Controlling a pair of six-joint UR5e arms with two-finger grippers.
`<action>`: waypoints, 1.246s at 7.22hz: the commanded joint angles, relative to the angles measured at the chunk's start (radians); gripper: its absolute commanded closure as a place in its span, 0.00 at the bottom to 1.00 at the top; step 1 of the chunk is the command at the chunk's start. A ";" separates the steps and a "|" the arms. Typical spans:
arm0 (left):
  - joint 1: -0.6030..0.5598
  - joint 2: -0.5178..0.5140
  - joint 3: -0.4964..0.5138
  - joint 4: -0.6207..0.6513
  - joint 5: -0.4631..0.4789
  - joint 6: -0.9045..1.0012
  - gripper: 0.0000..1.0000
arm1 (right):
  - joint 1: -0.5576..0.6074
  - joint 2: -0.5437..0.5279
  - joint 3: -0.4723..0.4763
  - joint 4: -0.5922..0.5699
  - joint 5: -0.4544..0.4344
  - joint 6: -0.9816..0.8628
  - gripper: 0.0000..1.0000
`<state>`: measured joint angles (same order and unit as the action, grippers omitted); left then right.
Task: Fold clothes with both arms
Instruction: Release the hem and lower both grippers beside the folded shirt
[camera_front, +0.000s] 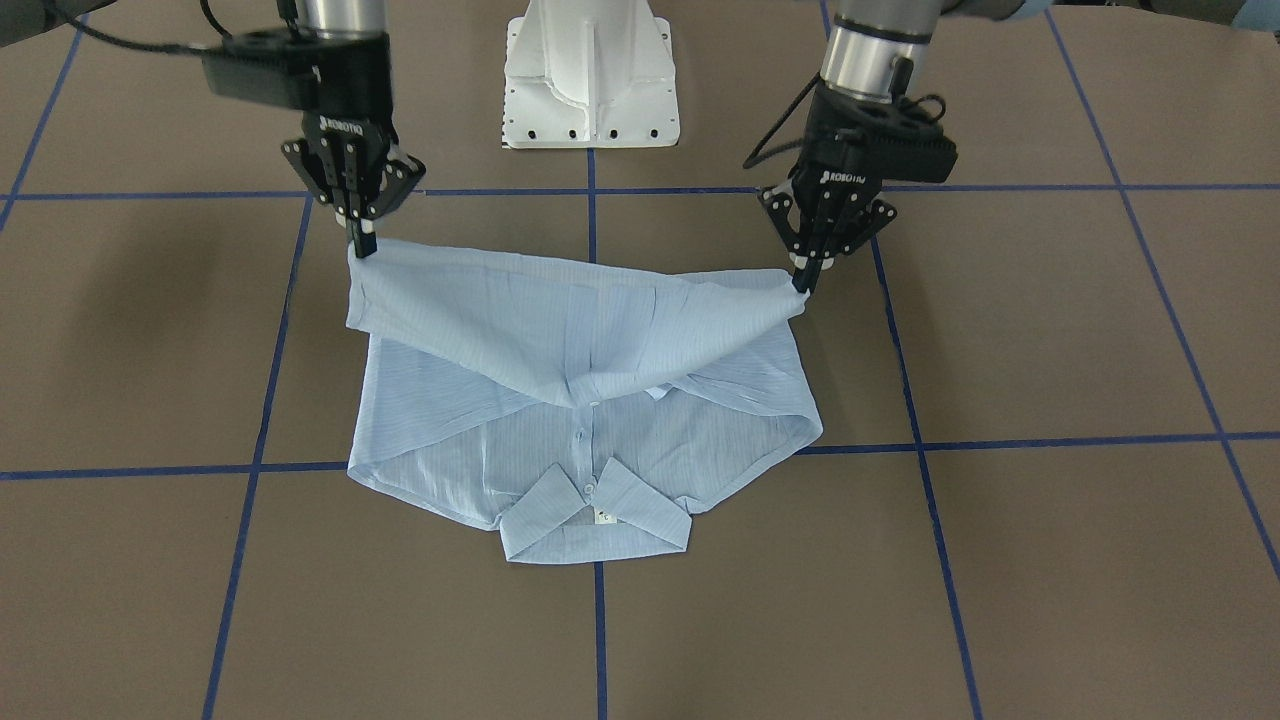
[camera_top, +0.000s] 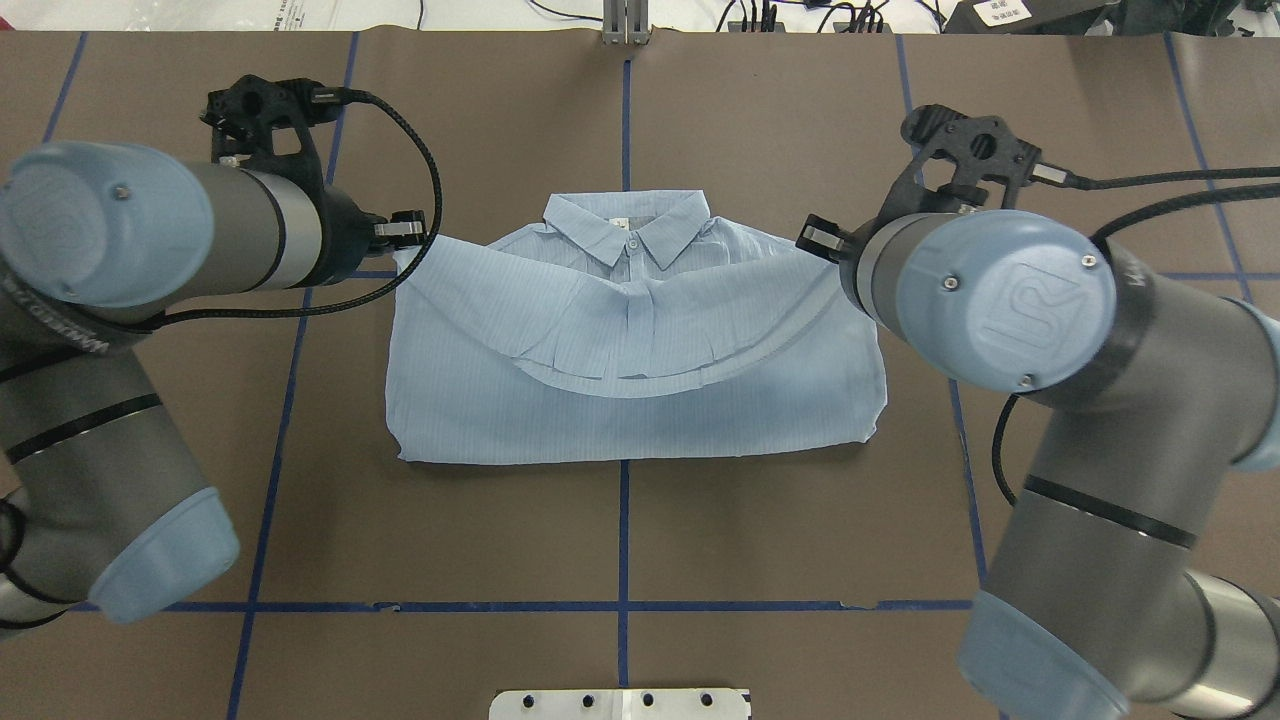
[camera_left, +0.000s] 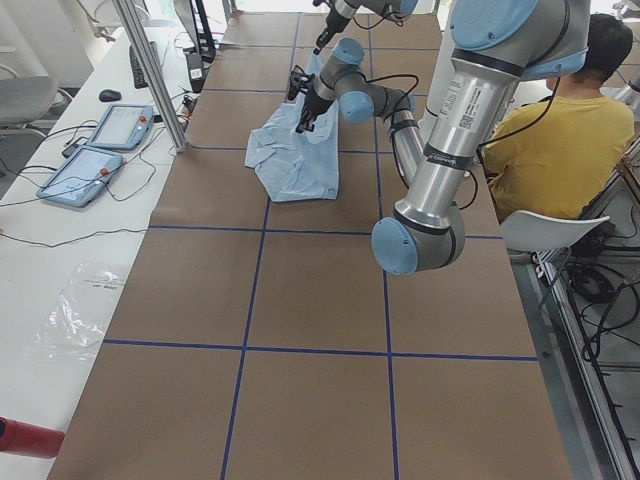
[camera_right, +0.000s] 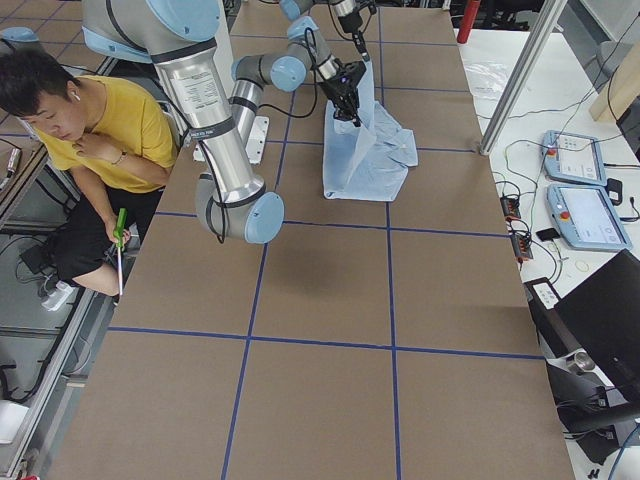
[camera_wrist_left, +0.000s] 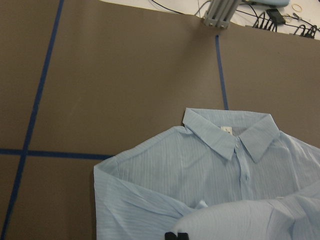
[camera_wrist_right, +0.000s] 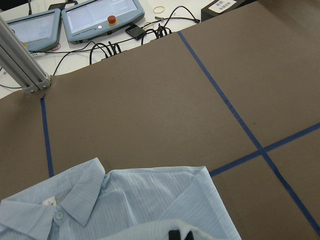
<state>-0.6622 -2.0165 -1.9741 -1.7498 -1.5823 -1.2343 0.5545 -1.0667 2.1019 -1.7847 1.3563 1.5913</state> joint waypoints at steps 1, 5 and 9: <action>0.001 -0.037 0.301 -0.263 0.062 0.001 1.00 | 0.047 0.001 -0.262 0.247 0.000 -0.060 1.00; 0.007 -0.074 0.463 -0.349 0.071 0.002 1.00 | 0.059 -0.006 -0.473 0.425 -0.005 -0.109 1.00; -0.003 0.000 0.369 -0.462 0.020 0.180 0.00 | 0.109 -0.010 -0.424 0.418 0.085 -0.175 0.00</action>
<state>-0.6598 -2.0565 -1.5442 -2.1727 -1.5285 -1.1526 0.6317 -1.0735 1.6452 -1.3611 1.3793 1.4567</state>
